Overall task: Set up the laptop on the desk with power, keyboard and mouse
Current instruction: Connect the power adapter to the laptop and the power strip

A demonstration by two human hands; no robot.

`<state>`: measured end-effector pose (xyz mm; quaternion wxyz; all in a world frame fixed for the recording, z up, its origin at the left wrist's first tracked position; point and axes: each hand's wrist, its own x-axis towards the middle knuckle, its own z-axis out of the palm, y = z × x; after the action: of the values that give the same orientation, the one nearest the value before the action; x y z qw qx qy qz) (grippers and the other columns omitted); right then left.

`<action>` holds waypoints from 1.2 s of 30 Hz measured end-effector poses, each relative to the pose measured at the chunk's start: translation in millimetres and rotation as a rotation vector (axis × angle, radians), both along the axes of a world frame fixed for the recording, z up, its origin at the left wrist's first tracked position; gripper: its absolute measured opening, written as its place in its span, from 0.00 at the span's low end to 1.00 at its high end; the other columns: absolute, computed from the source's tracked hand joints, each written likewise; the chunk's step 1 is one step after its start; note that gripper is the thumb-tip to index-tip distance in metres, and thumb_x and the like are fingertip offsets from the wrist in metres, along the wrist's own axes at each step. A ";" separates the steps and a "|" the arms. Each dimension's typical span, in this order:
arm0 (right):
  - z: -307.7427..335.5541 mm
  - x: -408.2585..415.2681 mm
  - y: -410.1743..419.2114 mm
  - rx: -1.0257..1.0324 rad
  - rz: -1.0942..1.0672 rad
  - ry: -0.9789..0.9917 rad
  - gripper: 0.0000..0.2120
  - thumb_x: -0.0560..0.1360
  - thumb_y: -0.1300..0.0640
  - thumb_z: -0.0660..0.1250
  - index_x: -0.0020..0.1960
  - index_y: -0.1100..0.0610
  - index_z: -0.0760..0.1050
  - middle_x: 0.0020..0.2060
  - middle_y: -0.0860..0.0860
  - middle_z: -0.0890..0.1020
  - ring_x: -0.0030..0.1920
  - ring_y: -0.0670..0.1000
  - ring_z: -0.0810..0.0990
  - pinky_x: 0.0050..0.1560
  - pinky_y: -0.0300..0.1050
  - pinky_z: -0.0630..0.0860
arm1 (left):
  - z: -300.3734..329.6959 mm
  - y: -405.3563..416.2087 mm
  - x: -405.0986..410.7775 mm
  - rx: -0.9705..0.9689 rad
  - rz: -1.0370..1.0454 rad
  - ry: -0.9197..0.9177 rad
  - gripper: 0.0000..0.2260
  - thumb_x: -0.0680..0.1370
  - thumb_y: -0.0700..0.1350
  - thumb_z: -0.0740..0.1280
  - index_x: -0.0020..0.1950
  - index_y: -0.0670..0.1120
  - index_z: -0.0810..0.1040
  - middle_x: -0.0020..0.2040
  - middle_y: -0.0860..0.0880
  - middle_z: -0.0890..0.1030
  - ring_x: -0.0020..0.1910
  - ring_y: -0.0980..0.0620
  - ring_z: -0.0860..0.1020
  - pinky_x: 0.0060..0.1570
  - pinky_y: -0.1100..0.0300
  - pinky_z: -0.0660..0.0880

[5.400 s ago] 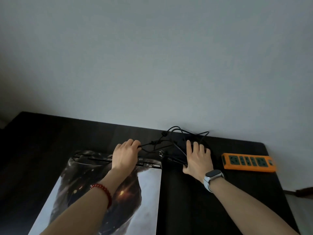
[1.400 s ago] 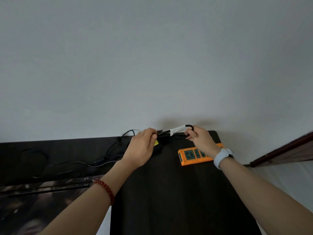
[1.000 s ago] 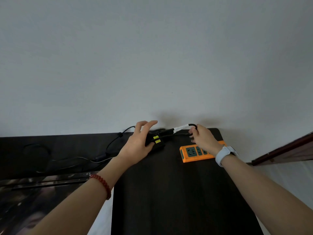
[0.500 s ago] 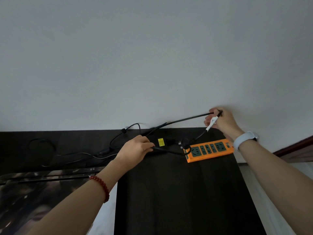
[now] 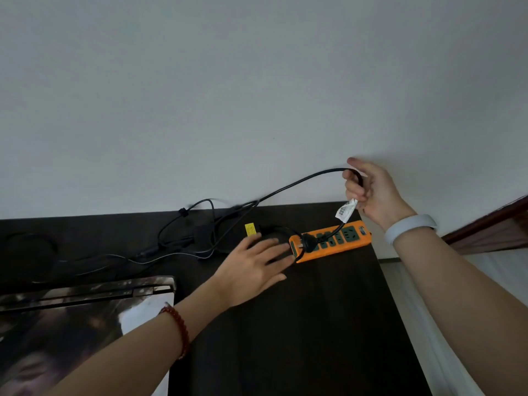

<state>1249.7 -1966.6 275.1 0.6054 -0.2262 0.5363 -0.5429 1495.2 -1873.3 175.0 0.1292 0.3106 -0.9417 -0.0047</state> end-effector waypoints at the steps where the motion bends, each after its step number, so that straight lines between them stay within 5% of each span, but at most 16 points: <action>1: -0.8 1.4 0.6 -0.026 0.012 0.082 0.06 0.76 0.64 0.55 0.50 0.59 0.70 0.27 0.53 0.74 0.15 0.44 0.60 0.16 0.34 0.54 | -0.8 1.3 -5.5 0.013 -0.036 -0.003 0.15 0.77 0.50 0.63 0.63 0.51 0.75 0.58 0.49 0.80 0.53 0.51 0.80 0.50 0.55 0.78; 3: -3.0 2.6 1.8 -0.067 0.028 0.318 0.16 0.74 0.69 0.52 0.58 0.59 0.71 0.30 0.55 0.73 0.16 0.44 0.60 0.17 0.34 0.55 | -2.5 1.3 -13.9 0.084 -0.048 -0.072 0.18 0.74 0.45 0.68 0.64 0.49 0.74 0.50 0.50 0.81 0.41 0.53 0.79 0.36 0.60 0.77; 9: -10.7 1.6 4.3 -0.221 0.107 0.743 0.17 0.78 0.65 0.51 0.64 0.56 0.68 0.34 0.52 0.79 0.17 0.42 0.65 0.20 0.33 0.64 | -20.4 -18.5 -1.8 0.162 0.203 -0.263 0.22 0.79 0.40 0.54 0.73 0.50 0.59 0.58 0.45 0.72 0.49 0.47 0.74 0.42 0.55 0.71; 12: -15.7 0.2 7.1 -0.237 0.104 0.758 0.15 0.79 0.62 0.53 0.64 0.57 0.67 0.38 0.51 0.81 0.18 0.45 0.69 0.22 0.34 0.68 | -20.1 -30.1 6.9 0.177 0.309 -0.359 0.20 0.78 0.40 0.58 0.69 0.50 0.65 0.57 0.45 0.71 0.52 0.45 0.72 0.42 0.54 0.72; 15: -20.7 3.6 8.6 -0.267 0.082 0.782 0.14 0.79 0.63 0.55 0.63 0.58 0.68 0.40 0.50 0.81 0.21 0.44 0.69 0.23 0.34 0.68 | -18.4 -28.4 6.3 0.057 0.307 -0.386 0.15 0.68 0.42 0.73 0.54 0.50 0.80 0.49 0.45 0.77 0.48 0.45 0.76 0.41 0.55 0.75; 17: -20.4 6.0 7.6 -0.281 0.061 0.739 0.15 0.77 0.65 0.56 0.62 0.58 0.70 0.40 0.50 0.82 0.21 0.44 0.69 0.24 0.35 0.67 | -22.1 -25.2 -0.6 0.023 0.299 -0.349 0.13 0.65 0.43 0.75 0.49 0.51 0.82 0.49 0.46 0.79 0.51 0.45 0.77 0.51 0.52 0.75; 20: -17.1 9.0 6.3 -0.299 0.044 0.681 0.15 0.77 0.65 0.57 0.61 0.57 0.72 0.40 0.51 0.83 0.23 0.44 0.69 0.26 0.35 0.69 | -33.8 -20.5 -13.7 0.101 0.288 -0.325 0.14 0.75 0.44 0.64 0.61 0.51 0.76 0.63 0.46 0.72 0.66 0.44 0.66 0.67 0.46 0.59; 25: -20.3 9.1 11.0 -0.346 0.052 0.701 0.15 0.77 0.65 0.56 0.61 0.55 0.71 0.46 0.48 0.83 0.28 0.45 0.73 0.27 0.35 0.69 | -23.1 -20.7 -36.2 0.052 0.328 -0.029 0.14 0.72 0.52 0.70 0.55 0.49 0.80 0.53 0.48 0.80 0.55 0.48 0.77 0.56 0.49 0.70; 28: -23.1 5.0 15.0 -0.342 0.097 0.623 0.14 0.78 0.65 0.55 0.61 0.54 0.69 0.48 0.46 0.83 0.31 0.46 0.76 0.29 0.36 0.70 | -18.1 -25.6 -54.3 0.181 0.349 0.153 0.19 0.73 0.55 0.68 0.61 0.49 0.75 0.57 0.48 0.77 0.57 0.48 0.74 0.54 0.51 0.69; 32: -25.3 -0.9 14.6 -0.273 0.001 0.258 0.11 0.76 0.68 0.59 0.56 0.59 0.71 0.45 0.55 0.82 0.31 0.49 0.72 0.29 0.38 0.68 | -28.2 -27.4 -82.2 0.384 0.298 0.107 0.26 0.74 0.61 0.62 0.70 0.52 0.65 0.67 0.50 0.69 0.65 0.50 0.64 0.61 0.54 0.60; 36: -30.9 -0.3 15.8 -0.172 -0.121 -0.061 0.09 0.75 0.70 0.60 0.51 0.59 0.73 0.42 0.57 0.81 0.30 0.48 0.73 0.29 0.37 0.69 | -33.2 -29.9 -105.2 0.361 0.374 0.165 0.21 0.76 0.56 0.62 0.66 0.49 0.71 0.61 0.49 0.71 0.59 0.50 0.66 0.55 0.57 0.62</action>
<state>1249.5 -1950.8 244.2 0.5661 -0.2280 0.4816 -0.6290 1390.0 -1903.2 141.8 0.1468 0.4957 -0.8382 -0.1737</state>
